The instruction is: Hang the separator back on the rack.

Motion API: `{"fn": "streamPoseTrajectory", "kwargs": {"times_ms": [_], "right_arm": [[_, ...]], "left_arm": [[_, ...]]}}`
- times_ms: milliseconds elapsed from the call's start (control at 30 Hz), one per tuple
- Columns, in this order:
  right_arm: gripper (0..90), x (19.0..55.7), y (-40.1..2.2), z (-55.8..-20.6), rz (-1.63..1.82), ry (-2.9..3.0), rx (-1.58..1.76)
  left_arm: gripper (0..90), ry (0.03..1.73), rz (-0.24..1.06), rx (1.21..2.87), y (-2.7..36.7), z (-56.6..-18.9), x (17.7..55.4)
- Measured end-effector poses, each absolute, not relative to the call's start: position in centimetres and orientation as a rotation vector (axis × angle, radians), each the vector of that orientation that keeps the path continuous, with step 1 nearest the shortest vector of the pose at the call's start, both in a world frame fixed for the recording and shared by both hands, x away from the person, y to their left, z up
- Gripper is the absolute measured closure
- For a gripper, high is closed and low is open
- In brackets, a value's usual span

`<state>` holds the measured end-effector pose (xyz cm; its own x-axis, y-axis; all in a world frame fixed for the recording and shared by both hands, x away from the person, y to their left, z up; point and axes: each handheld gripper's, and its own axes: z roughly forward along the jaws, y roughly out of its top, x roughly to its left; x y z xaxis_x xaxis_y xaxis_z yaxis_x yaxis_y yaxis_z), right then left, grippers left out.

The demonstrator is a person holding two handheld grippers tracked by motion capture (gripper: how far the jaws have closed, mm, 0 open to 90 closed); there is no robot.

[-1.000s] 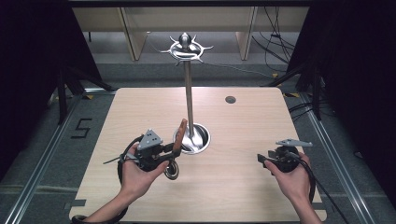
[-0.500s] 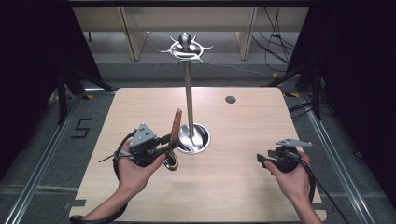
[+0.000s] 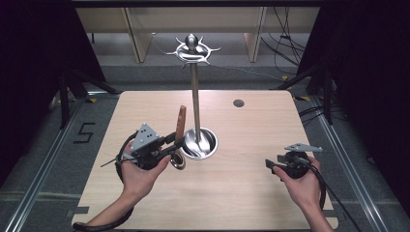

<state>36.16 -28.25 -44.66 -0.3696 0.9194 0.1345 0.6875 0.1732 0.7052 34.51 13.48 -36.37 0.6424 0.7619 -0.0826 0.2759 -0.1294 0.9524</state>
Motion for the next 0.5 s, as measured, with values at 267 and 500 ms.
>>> {"fn": "streamPoseTrajectory", "kwargs": {"times_ms": [267,500], "right_arm": [[45.9,36.1,-28.1,-44.6,1.016,2.12,1.568],[45.5,36.4,-28.3,-44.9,1.041,2.126,1.514]], "left_arm": [[67.9,0.839,0.539,1.667,13.1,-35.6,34.6],[67.9,0.838,0.546,1.64,13.1,-35.0,34.8]]}}
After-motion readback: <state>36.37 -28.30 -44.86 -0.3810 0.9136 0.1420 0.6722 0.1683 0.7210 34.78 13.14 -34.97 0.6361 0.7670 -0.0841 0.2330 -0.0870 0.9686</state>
